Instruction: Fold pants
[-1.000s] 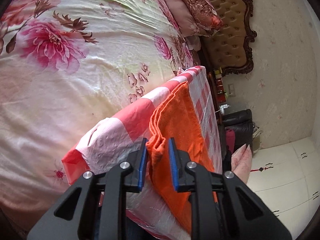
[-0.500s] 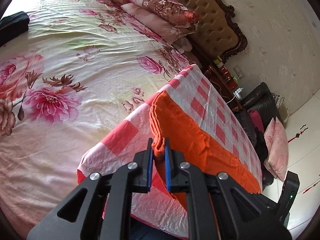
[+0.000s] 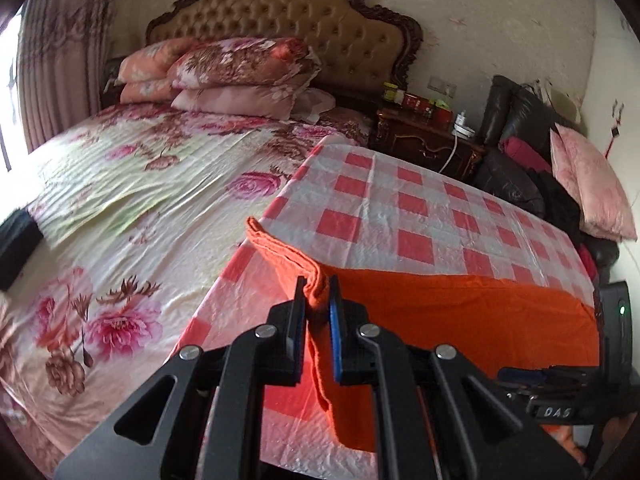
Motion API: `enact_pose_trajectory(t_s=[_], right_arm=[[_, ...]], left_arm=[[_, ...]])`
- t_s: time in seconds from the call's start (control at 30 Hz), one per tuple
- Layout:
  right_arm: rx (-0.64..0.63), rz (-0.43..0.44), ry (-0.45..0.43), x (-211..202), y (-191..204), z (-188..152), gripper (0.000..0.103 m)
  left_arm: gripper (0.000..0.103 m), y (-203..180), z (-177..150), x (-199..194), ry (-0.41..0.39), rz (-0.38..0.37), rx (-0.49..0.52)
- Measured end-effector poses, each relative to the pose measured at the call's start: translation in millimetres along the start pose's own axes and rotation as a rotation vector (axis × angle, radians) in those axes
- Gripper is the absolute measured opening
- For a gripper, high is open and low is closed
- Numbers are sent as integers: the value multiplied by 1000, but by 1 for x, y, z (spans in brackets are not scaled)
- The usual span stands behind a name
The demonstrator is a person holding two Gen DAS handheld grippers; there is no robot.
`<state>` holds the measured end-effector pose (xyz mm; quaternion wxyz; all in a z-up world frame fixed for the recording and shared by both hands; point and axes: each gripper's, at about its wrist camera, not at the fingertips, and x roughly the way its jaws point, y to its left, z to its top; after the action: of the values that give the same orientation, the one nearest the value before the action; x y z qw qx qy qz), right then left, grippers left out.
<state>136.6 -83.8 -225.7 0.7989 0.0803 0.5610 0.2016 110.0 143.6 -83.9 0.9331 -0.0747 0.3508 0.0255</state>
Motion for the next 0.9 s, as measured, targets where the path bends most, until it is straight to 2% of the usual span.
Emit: enact_pose_trajectory(t_s=[0.1,0.17,0.27,0.37,0.5,0.7,0.9], right_arm=[[161,184,0,-17,-41,-1,57],[292,328,-6,-27,-76,-3,57],[376,432,-30,-38,-107,-4,58],[395,482,-32,-40,-123,-6,59],[425,528,2,-29,-132,-9,59],[448,556,23,-27,-130,-3,59],[361,500,71,-9,-94,26,59]], left_arm=[[10,-62,3,-3,-30,-31,153],[10,-106,-7,-4,-47,-78,257],[10,-160,-40,1,-48,-149,381],[10,-198,-89,19,35,-192,473],[9,-219,-131,27,61,-194,556],[9,-211,-125,24,26,-186,544],[9,-201,-117,0,-20,-204,553]])
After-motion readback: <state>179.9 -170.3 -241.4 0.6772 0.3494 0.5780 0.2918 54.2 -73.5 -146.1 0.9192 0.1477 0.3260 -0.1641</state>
